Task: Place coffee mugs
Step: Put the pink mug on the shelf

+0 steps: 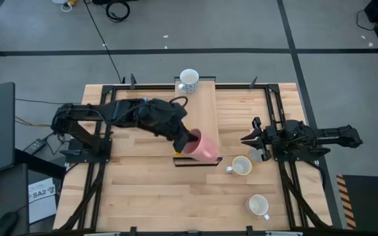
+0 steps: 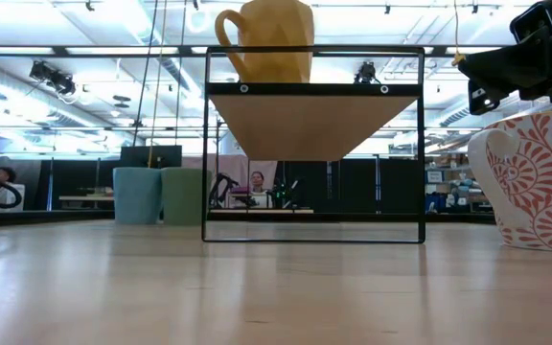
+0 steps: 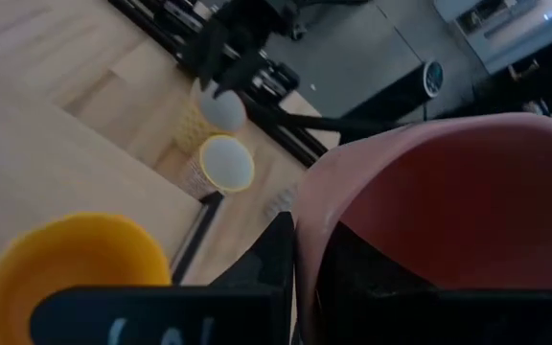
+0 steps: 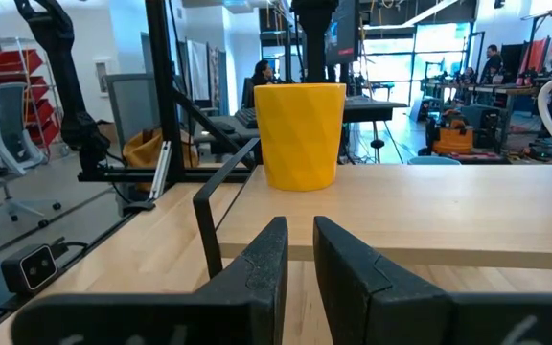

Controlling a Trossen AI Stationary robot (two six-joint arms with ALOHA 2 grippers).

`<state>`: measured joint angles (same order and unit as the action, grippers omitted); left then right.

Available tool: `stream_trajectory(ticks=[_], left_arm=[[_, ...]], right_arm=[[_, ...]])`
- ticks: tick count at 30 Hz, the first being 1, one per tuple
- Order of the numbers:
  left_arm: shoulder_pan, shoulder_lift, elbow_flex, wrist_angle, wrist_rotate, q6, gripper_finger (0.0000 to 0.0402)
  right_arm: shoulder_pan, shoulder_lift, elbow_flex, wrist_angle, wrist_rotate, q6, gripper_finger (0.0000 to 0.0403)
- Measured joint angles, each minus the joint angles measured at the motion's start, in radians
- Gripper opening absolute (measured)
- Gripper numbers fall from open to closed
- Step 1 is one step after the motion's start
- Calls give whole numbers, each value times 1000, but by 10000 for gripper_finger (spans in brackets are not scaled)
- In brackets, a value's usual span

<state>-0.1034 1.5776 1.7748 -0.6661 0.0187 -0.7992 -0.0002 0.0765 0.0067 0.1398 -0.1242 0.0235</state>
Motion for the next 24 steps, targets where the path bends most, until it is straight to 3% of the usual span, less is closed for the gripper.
stream_trajectory(ticks=[24], left_arm=[[68, 8, 15, 130, 53, -5, 31]], right_arm=[[0, 0, 0, 0, 1, 0, 61]])
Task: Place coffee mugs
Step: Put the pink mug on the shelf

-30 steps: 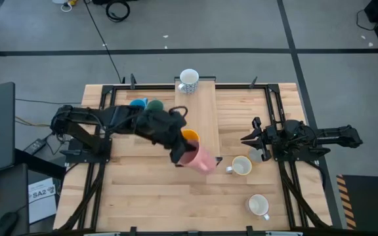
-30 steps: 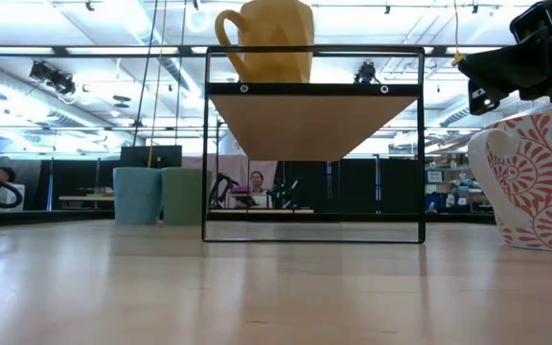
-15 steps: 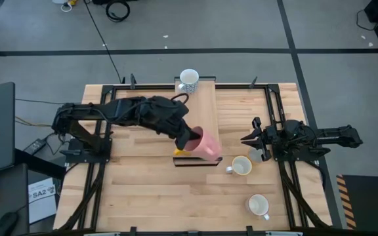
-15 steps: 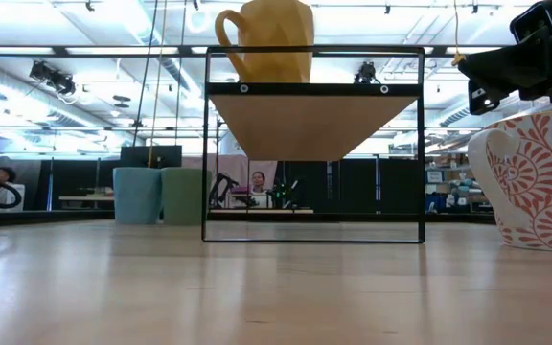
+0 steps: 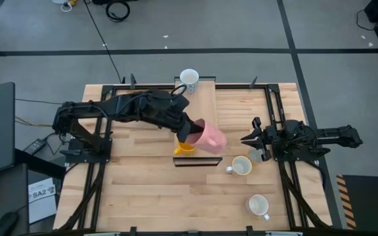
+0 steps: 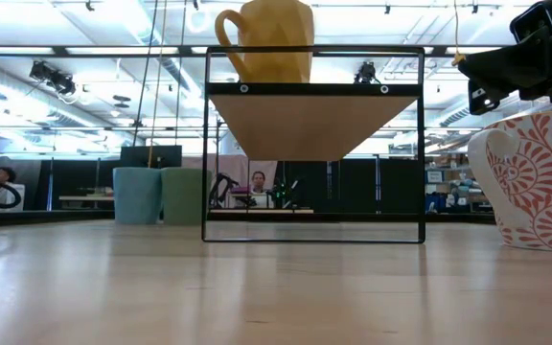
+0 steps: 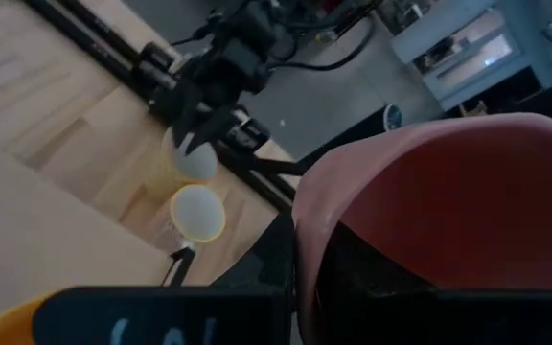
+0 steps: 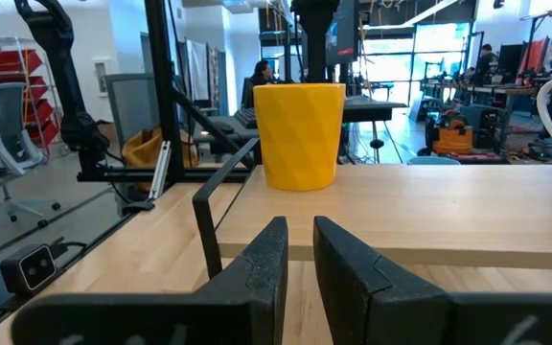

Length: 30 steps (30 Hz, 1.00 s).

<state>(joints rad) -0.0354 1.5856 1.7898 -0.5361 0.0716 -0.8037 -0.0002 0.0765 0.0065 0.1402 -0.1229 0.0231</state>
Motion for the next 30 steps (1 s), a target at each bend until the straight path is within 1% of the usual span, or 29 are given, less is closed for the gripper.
stream_trajectory(ticks=[5, 8, 11, 19, 22, 25, 30], left_arm=[[18, 26, 62, -22, -1, 35, 31], [30, 54, 121, -33, -4, 57, 31], [44, 95, 205, -68, -3, 57, 31], [68, 276, 469, -247, 36, 82, 31], [78, 334, 545, -356, 39, 82, 31], [91, 369, 566, -437, 40, 82, 31], [117, 389, 559, -494, 35, 90, 31]], right_arm=[[0, 0, 0, 0, 1, 0, 61], [0, 1, 0, 5, 1, 0, 61], [0, 2, 0, 6, 2, 0, 61], [0, 4, 0, 6, 2, 0, 61], [0, 4, 0, 6, 2, 0, 61], [0, 4, 0, 7, 2, 0, 61], [0, 4, 0, 9, 1, 0, 61]])
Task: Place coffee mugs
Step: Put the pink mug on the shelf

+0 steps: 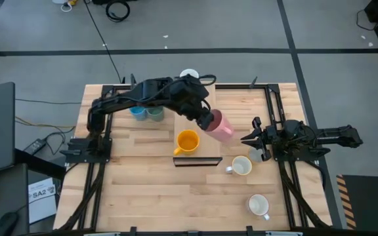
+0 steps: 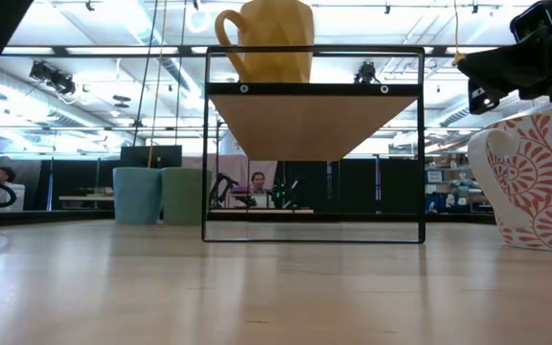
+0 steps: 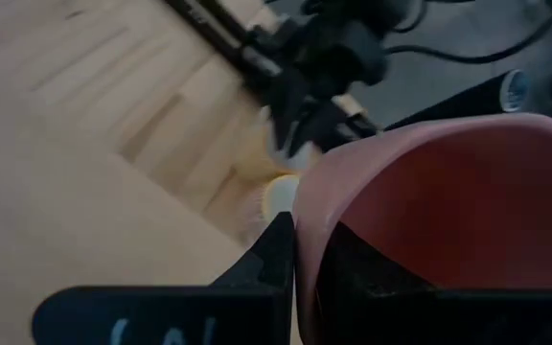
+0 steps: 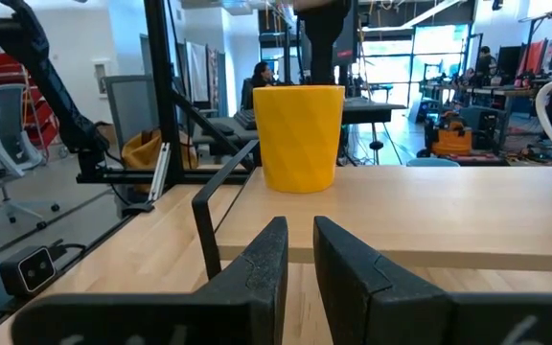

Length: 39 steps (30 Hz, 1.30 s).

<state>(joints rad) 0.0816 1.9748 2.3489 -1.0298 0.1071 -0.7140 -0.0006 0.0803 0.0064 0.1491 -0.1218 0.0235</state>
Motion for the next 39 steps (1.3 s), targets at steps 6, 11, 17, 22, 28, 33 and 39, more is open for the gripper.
stream_trajectory(ticks=[6, 11, 17, 22, 28, 33, 39], left_arm=[[27, 28, -2, -67, -6, 35, 31], [33, 63, 0, -125, -58, 85, 31], [33, 99, -2, -128, -85, 143, 31], [33, 130, -2, -130, -102, 182, 33], [33, 159, -1, -139, -117, 221, 40], [33, 173, -2, -183, -121, 239, 37], [33, 191, -2, -220, -128, 240, 37]], right_arm=[[0, 0, 0, 7, -2, 0, 61], [0, 3, 0, 16, -2, 0, 61], [0, 10, 0, 14, -3, 0, 61], [0, 13, 0, 14, -2, 0, 61], [0, 13, 0, 15, -2, 0, 61], [0, 13, 0, 14, -2, 0, 61], [0, 13, 0, 15, -2, 0, 61]])
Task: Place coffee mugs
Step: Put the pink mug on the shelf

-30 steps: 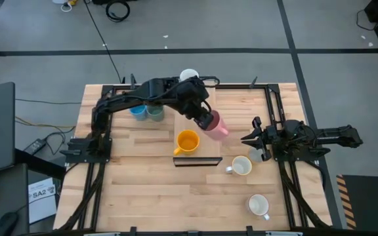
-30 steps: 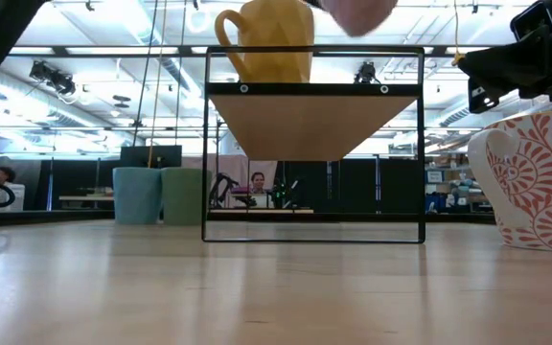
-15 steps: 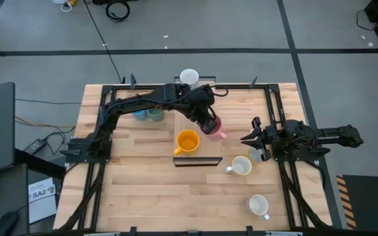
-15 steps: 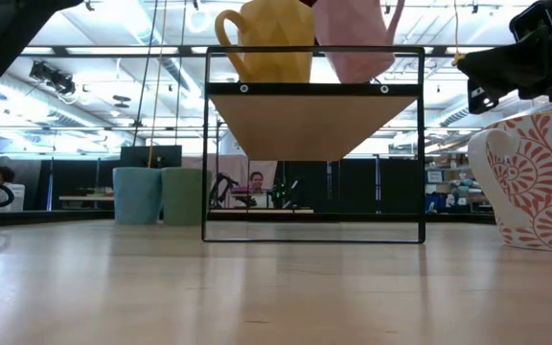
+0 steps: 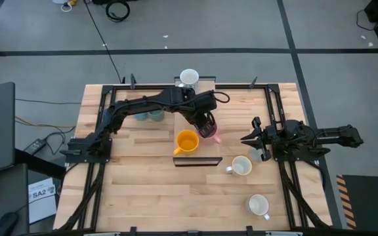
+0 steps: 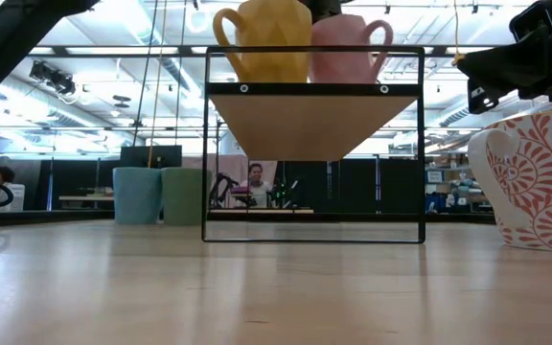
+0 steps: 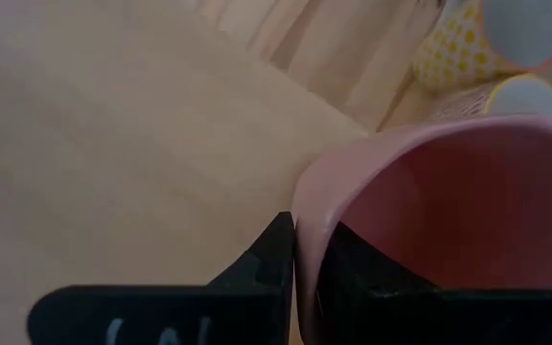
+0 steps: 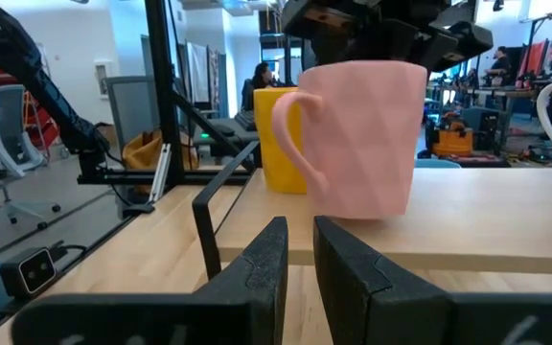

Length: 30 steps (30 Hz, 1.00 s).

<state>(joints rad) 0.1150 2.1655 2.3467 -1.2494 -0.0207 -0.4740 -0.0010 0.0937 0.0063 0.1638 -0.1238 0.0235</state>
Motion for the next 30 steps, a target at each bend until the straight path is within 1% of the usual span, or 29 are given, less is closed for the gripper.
stream_trajectory(ticks=[4, 13, 30], left_arm=[[-1, 4, 0, -40, 2, -3, 37], [-8, 4, 0, -38, 3, -3, 41], [-55, 4, 0, -32, 4, -1, 43]], right_arm=[[0, 0, 0, 0, 0, 0, 61], [0, 0, 0, 0, 0, 0, 61], [0, 0, 0, 0, 0, 0, 61]])
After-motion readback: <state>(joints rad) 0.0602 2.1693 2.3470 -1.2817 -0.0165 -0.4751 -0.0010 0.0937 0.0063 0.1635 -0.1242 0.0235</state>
